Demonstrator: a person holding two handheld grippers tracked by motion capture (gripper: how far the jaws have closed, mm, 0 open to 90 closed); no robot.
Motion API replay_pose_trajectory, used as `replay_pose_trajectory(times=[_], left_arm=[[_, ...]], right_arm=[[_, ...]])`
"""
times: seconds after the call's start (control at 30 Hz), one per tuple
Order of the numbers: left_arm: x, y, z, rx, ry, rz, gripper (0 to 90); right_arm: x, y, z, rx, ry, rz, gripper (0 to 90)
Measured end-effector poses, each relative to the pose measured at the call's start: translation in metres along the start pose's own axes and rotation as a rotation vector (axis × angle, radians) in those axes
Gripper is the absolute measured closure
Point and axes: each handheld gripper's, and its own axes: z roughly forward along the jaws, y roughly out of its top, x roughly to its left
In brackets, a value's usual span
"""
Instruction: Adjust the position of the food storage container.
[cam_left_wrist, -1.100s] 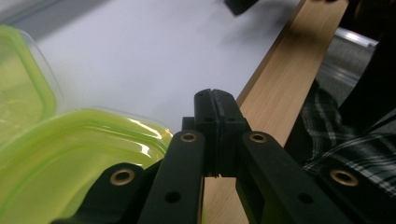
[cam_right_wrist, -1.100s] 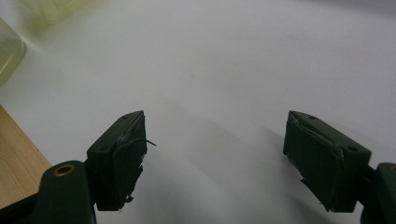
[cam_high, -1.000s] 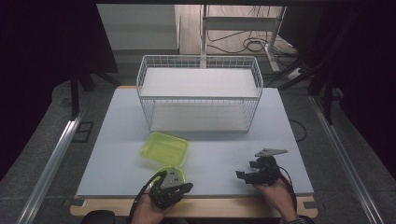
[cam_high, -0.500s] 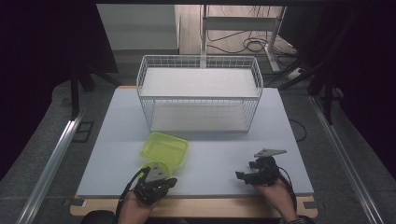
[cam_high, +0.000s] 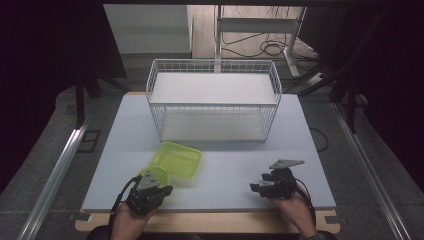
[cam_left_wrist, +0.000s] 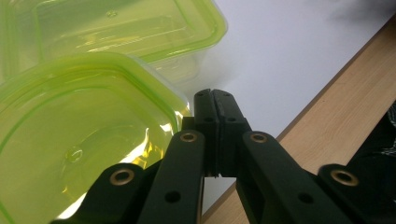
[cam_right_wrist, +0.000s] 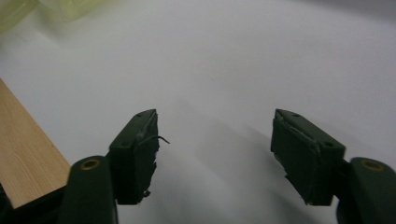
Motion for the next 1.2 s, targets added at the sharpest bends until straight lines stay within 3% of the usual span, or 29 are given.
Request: replay_pose_trajectory(times=[0.03, 0.07, 0.1, 0.17, 0.27, 0.3, 0.33, 0.4, 0.57, 0.63, 0.77, 0.87, 1.03, 1.2], left_arm=[[0.0, 0.0, 0.0, -0.003, -0.004, -0.001, 88.9], [-0.001, 0.0, -0.001, -0.008, -0.006, 0.001, 87.9], [-0.001, 0.0, -0.001, -0.014, -0.011, 0.0, 87.9], [0.0, -0.002, -0.003, -0.034, -0.03, -0.008, 82.9], [0.001, -0.005, -0.006, -0.064, -0.048, 0.007, 72.9], [0.001, -0.005, -0.006, -0.064, -0.048, 0.007, 68.7], [0.001, -0.006, -0.009, -0.089, -0.042, 0.013, 63.2], [0.001, -0.006, -0.011, -0.106, -0.038, 0.016, 56.5], [0.003, -0.007, -0.012, -0.123, -0.033, 0.015, 43.6], [0.005, -0.008, -0.012, -0.125, -0.016, 0.016, 35.0], [0.007, -0.009, -0.012, -0.123, 0.022, 0.022, 23.4], [0.009, -0.009, -0.01, -0.111, 0.045, 0.016, 16.1], [0.008, -0.009, -0.009, -0.102, 0.064, 0.027, 11.0], [0.008, -0.009, -0.009, -0.106, 0.062, 0.028, 9.2]], right_arm=[[0.002, 0.002, 0.0, -0.005, 0.006, -0.01, 39.9], [0.006, 0.006, 0.0, -0.011, 0.018, -0.023, 48.5], [0.006, 0.006, 0.0, -0.011, 0.018, -0.023, 48.5], [0.014, 0.017, 0.003, -0.015, 0.042, -0.064, 62.1], [0.025, 0.029, 0.008, -0.017, 0.066, -0.118, 74.5], [0.025, 0.029, 0.008, -0.017, 0.066, -0.118, 74.5], [0.032, 0.038, 0.013, -0.018, 0.078, -0.155, 80.7], [0.039, 0.046, 0.02, -0.013, 0.093, -0.18, 84.4], [0.054, 0.063, 0.034, -0.015, 0.123, -0.214, 87.1], [0.067, 0.076, 0.046, -0.02, 0.155, -0.226, 88.1], [0.082, 0.092, 0.064, -0.014, 0.165, -0.268, 88.5], [0.09, 0.102, 0.075, -0.021, 0.178, -0.264, 88.7], [0.101, 0.118, 0.094, -0.023, 0.21, -0.255, 88.7], [0.111, 0.121, 0.113, 0.013, 0.208, -0.269, 88.5]])
